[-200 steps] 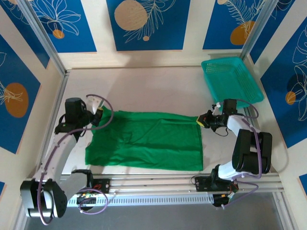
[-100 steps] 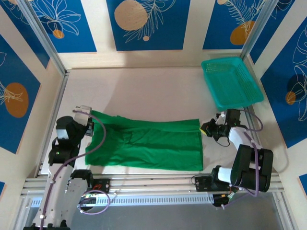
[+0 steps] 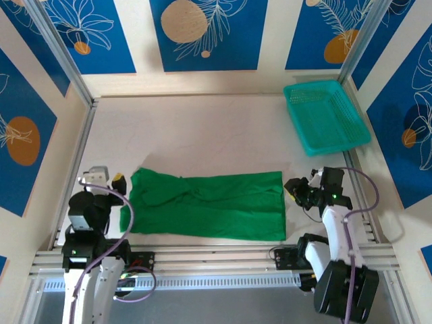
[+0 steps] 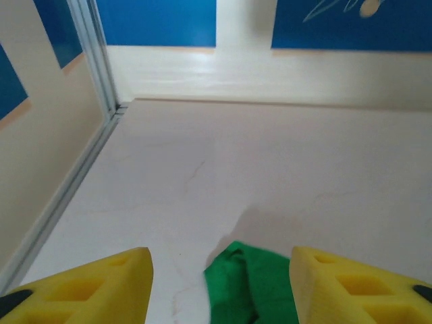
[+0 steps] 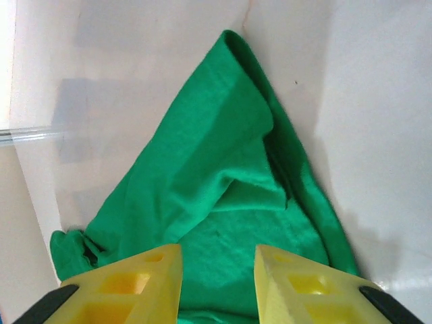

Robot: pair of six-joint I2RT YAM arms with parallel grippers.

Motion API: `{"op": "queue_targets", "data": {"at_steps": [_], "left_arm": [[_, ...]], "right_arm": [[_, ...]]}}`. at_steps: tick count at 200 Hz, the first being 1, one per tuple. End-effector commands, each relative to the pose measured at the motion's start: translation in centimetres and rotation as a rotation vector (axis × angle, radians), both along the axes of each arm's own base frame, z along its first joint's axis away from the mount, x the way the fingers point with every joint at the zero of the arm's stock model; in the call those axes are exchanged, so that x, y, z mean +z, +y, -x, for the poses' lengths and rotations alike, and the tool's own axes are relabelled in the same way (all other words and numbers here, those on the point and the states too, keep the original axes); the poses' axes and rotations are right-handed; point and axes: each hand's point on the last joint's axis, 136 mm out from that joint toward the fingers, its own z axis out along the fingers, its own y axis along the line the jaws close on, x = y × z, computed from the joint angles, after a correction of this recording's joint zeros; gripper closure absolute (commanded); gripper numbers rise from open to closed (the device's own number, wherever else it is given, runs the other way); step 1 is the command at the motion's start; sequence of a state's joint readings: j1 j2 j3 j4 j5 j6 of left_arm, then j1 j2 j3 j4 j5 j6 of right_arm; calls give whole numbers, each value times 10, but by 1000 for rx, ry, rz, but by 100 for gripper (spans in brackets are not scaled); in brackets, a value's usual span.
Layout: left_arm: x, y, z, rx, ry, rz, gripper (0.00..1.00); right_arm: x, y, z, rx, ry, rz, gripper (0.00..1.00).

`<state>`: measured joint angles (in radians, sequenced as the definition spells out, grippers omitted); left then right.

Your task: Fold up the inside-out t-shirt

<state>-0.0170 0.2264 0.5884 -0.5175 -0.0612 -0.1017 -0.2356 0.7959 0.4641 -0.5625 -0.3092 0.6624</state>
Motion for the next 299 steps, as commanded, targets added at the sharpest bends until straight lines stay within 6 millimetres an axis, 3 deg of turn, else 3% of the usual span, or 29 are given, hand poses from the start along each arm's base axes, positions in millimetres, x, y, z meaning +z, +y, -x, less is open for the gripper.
{"op": "queue_targets", "data": {"at_steps": [1,19,39,61,90,109,125,154,175,185,203,226,241,260,278,287,299], "left_arm": [[16,-37,-19,-166,15,223,45],[3,-57,-47,-205,183,445,43],[-29,-67,-79,-164,441,565,58],[-70,-78,-109,-145,666,501,57],[-129,-91,-139,-32,731,494,60],[-177,-82,-139,88,798,494,66],[-212,-66,-123,205,876,455,73],[-244,-30,-84,404,911,396,78],[-247,-14,-63,490,896,390,79],[-247,-7,-51,536,896,388,85],[-244,6,-32,628,877,401,88],[-232,8,-26,624,842,429,82],[-217,11,-25,622,808,431,74],[-193,10,-27,590,776,465,59],[-170,8,-30,566,739,515,53],[-161,2,-37,518,723,536,52],[-152,-11,-49,426,728,565,52]], "right_arm": [[24,12,1,103,-21,59,60],[29,41,-6,280,10,117,58],[18,61,-18,384,81,207,56],[3,55,-43,332,115,204,56],[-17,46,-73,272,144,129,59],[-33,48,-79,279,191,87,62],[-51,45,-72,265,249,92,64],[-78,23,-61,174,319,74,67],[-87,10,-61,120,338,40,67],[-90,6,-64,108,340,38,67],[-93,5,-73,99,322,33,66],[-87,11,-89,120,267,12,66],[-80,14,-101,141,238,22,66],[-50,19,-108,173,163,87,65],[-10,21,-108,232,94,336,60],[10,34,-109,302,47,442,57],[34,75,-110,443,-59,451,56]]}}
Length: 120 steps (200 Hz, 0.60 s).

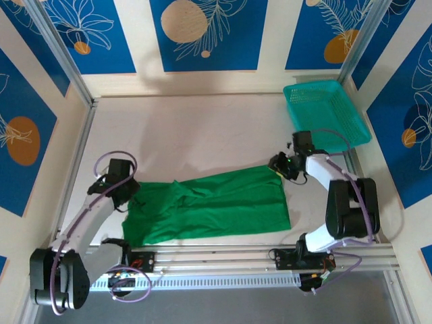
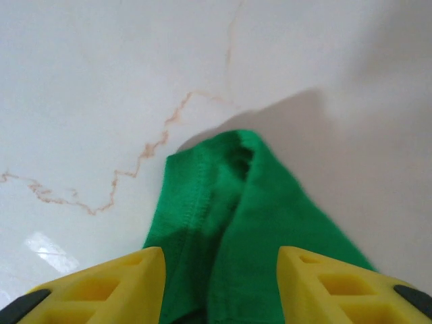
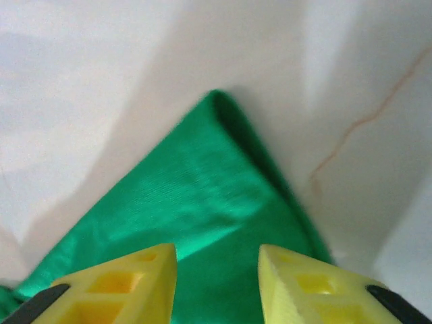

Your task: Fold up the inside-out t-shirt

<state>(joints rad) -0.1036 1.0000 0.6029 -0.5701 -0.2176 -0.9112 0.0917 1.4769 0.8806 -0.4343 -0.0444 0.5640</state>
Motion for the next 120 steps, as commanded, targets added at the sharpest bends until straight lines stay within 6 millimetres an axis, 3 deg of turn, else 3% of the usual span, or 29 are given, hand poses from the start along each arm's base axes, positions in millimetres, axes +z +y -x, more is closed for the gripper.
{"op": "queue_targets", "data": {"at_steps": [1,28,41,53,80,104,120], "left_arm": [[21,-17,-11,-89,-24,80,52],[26,-64,-39,-297,7,253,57],[17,-76,-46,-358,52,280,62],[2,-77,-46,-375,98,265,62],[-34,-72,-39,-336,159,253,63],[-56,-55,-32,-255,185,200,66],[-66,-43,-25,-200,196,188,69]], "right_arm": [[59,40,-4,222,-174,143,56],[92,180,18,661,-308,-108,55],[91,231,31,812,-287,-161,55],[75,266,38,895,-256,-145,54],[45,321,47,1005,-223,-119,49],[14,349,45,1007,-185,-103,47],[4,365,48,1030,-165,-87,47]]}}
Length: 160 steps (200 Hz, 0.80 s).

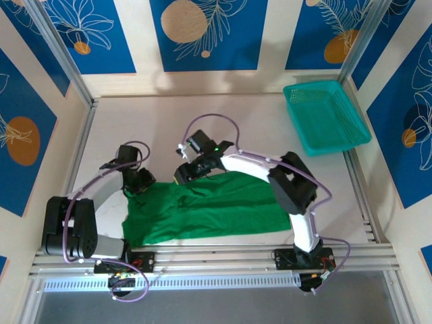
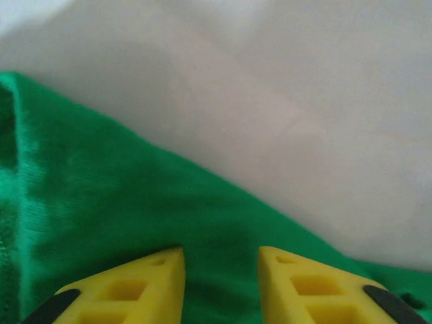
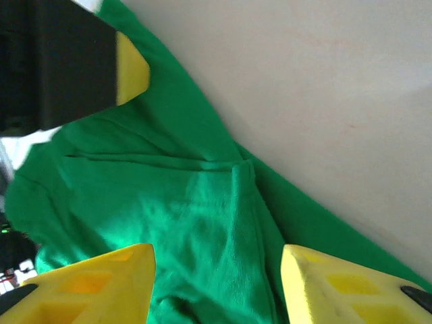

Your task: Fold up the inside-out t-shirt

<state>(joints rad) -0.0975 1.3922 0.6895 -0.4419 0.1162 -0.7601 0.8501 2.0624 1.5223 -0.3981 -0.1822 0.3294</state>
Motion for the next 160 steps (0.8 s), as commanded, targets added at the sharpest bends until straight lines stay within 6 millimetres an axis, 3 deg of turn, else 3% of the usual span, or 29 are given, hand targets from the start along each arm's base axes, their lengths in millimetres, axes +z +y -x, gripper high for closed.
{"op": "queue_targets", "data": {"at_steps": [1,21,51,80,114,139,160], "left_arm": [[-12,16,3,70,-2,-40,69],[-18,27,7,111,-8,-69,70],[-24,40,14,137,9,-113,71],[-32,44,16,131,33,-119,71],[-38,48,18,141,58,-130,72],[-39,49,19,149,77,-123,72],[-42,51,18,161,71,-131,72]], "right_arm": [[3,20,-3,15,-15,9,47],[-9,31,-4,35,-50,46,48],[-23,31,-12,36,-90,85,55],[-23,33,-5,87,-96,53,80],[-4,39,13,185,-121,-47,100],[20,31,29,228,-205,-101,100],[17,5,55,269,-290,-90,100]]}}
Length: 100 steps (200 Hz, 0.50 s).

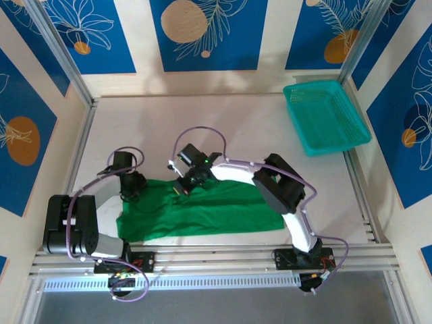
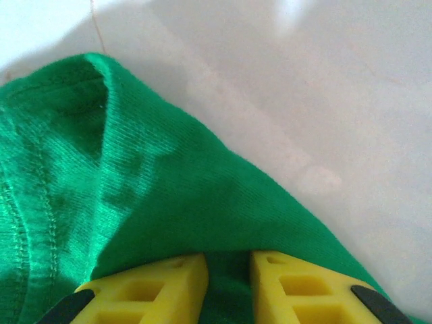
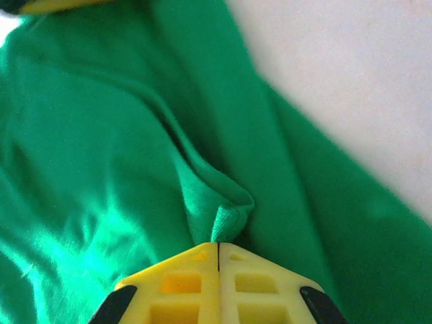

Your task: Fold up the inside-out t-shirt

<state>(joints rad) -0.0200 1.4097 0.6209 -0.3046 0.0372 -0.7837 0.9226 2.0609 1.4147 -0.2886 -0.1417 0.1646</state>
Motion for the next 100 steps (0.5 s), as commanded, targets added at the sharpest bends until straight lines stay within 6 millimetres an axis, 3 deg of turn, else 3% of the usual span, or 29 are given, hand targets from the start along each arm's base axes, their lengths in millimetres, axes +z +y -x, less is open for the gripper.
{"op": "queue_targets", "data": {"at_steps": [1,14,33,45,56,67,84,100], "left_arm": [[-26,16,27,39,126,-60,72],[-28,16,28,34,139,-58,72],[-31,15,30,37,148,-51,72],[-31,16,29,38,140,-52,72],[-30,16,28,36,142,-54,72],[-28,15,28,35,148,-50,72],[-27,14,28,39,133,-37,72],[-27,14,28,35,135,-43,72]], "right_arm": [[43,-6,26,102,-146,-116,100],[36,-19,55,131,-148,-152,100],[5,-35,100,152,-108,-147,100],[-17,-45,111,128,-122,-83,87],[-24,-51,114,106,-147,-52,79],[-12,-48,116,107,-179,-67,71],[31,-35,116,149,-264,-154,64],[62,-19,100,172,-346,-219,53]]}}
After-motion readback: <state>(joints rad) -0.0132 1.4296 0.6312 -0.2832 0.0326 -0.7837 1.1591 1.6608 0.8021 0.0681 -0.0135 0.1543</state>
